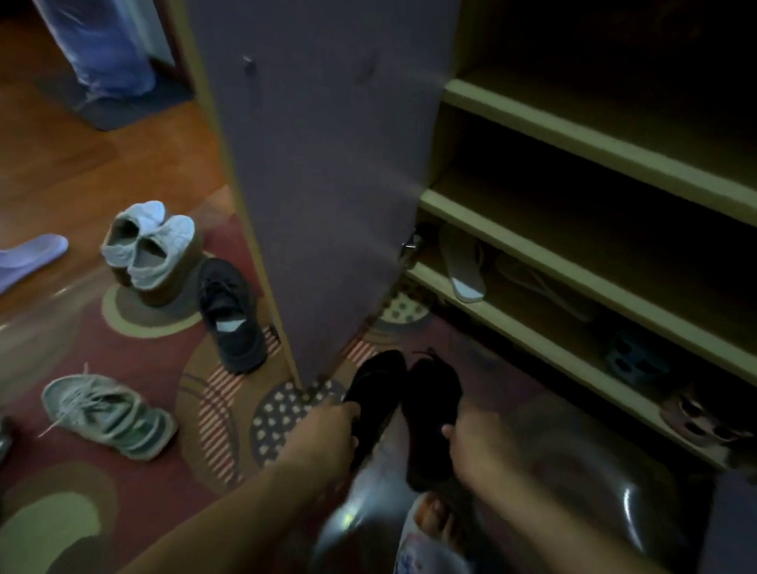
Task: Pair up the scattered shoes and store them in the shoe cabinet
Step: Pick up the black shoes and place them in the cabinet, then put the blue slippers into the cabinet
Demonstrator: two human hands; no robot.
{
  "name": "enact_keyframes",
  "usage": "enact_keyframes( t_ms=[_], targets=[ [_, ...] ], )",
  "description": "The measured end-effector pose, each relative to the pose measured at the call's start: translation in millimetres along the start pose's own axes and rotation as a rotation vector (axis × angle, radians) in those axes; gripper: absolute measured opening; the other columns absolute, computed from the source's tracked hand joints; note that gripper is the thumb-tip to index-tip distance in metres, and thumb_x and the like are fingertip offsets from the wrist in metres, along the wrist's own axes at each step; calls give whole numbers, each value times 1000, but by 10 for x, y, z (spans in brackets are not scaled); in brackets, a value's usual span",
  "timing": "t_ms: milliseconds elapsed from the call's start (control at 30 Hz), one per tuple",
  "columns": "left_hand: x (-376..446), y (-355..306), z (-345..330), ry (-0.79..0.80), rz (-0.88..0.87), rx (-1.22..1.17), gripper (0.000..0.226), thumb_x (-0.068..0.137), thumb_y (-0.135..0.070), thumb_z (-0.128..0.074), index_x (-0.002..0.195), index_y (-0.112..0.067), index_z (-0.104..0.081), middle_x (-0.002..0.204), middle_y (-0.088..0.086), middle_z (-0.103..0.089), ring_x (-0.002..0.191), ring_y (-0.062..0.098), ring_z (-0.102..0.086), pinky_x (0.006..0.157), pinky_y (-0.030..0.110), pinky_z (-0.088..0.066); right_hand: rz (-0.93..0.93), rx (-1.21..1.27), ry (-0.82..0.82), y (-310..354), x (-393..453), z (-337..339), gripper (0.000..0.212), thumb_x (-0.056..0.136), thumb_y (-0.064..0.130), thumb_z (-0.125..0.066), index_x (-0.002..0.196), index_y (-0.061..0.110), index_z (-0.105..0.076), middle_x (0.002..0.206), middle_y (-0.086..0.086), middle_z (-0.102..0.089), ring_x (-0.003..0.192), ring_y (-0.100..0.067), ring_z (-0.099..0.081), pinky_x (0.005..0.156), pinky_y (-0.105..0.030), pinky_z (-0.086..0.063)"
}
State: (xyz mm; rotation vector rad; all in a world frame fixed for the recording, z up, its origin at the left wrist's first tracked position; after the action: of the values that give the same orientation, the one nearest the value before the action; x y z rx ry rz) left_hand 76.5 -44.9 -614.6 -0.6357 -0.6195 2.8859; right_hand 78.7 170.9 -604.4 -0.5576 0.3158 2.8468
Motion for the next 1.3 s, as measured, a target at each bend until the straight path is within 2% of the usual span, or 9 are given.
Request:
enact_keyframes(
  t_ms=[167,433,567,667,733,800,867,1034,1300],
  targets=[
    [1015,-9,-210,-139,-29,13,20,96,-14,-50,114,-16,-59,126,8,-54,106,27,-57,86,33,-47,-2,83,-185,282,721,-412,29,103,37,-44,125,19,-45,119,-4,-61,102,-22,-65,69,-28,-40],
    [1343,285,-598,-6,100,-96,60,106,-29,-43,159,-17,-17,165,8,-16,150,24,-22,121,32,-20,18,219,17,424,1197,-844,35,101,15,-42,136,12,-43,134,-13,-49,117,-29,-54,92,-34,-44],
    [710,325,-455,58,141,-193,77,98,-11,-53,160,-17,-8,160,14,-27,140,29,-38,106,29,-32,68,154,150,515,960,-489,32,101,13,-41,133,11,-44,131,-17,-54,119,-33,-56,96,-36,-46],
    [43,402,-278,102,207,-162,72,95,-16,-58,158,-14,-23,155,11,-37,138,28,-42,112,28,-34,304,-159,555,893,465,-155,4,99,14,-55,95,13,-57,94,-13,-60,81,-23,-61,62,-17,-46],
    [-322,435,-187,98,237,-150,62,95,-22,-59,152,-15,-37,152,10,-44,138,26,-44,113,31,-34,459,-403,683,1172,227,-1,14,98,19,-61,91,7,-64,85,-11,-63,65,-20,-56,43,-13,-40],
    [-815,631,5,48,304,-179,50,92,-22,-60,141,-16,-50,140,9,-55,129,28,-53,107,35,-42,623,-519,654,1652,-73,112,27,96,26,-62,112,4,-67,107,-13,-69,87,-28,-67,64,-15,-52],
    [-1197,787,229,28,338,-150,39,92,-23,-57,131,-17,-57,131,9,-60,122,31,-58,101,39,-48,703,-500,640,2106,-388,218,33,94,29,-60,118,8,-67,116,-14,-69,101,-33,-68,88,-40,-58],
    [-2260,1644,1004,34,526,13,32,92,-20,-57,120,-8,-65,121,13,-67,113,35,-63,85,32,-50,952,-554,572,3365,-1351,343,37,94,37,-58,118,9,-66,118,-13,-68,105,-34,-66,92,-48,-55],
    [-3926,3145,1853,-2,767,-66,30,99,-25,-52,121,-9,-63,123,12,-65,112,30,-61,98,39,-50,980,-641,433,4367,-2270,96,42,97,37,-55,132,15,-60,132,-8,-61,114,-27,-59,98,-35,-48]
  ],
)
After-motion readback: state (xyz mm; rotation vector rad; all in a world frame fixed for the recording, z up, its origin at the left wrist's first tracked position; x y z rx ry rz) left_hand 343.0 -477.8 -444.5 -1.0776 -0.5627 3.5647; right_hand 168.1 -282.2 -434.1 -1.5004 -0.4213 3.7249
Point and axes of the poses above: each hand's wrist, its own x-axis towards the middle knuckle, its own z-axis out of the back of the hand, y = z × x, the point moved 2 cm from there along x, towards the middle knuckle
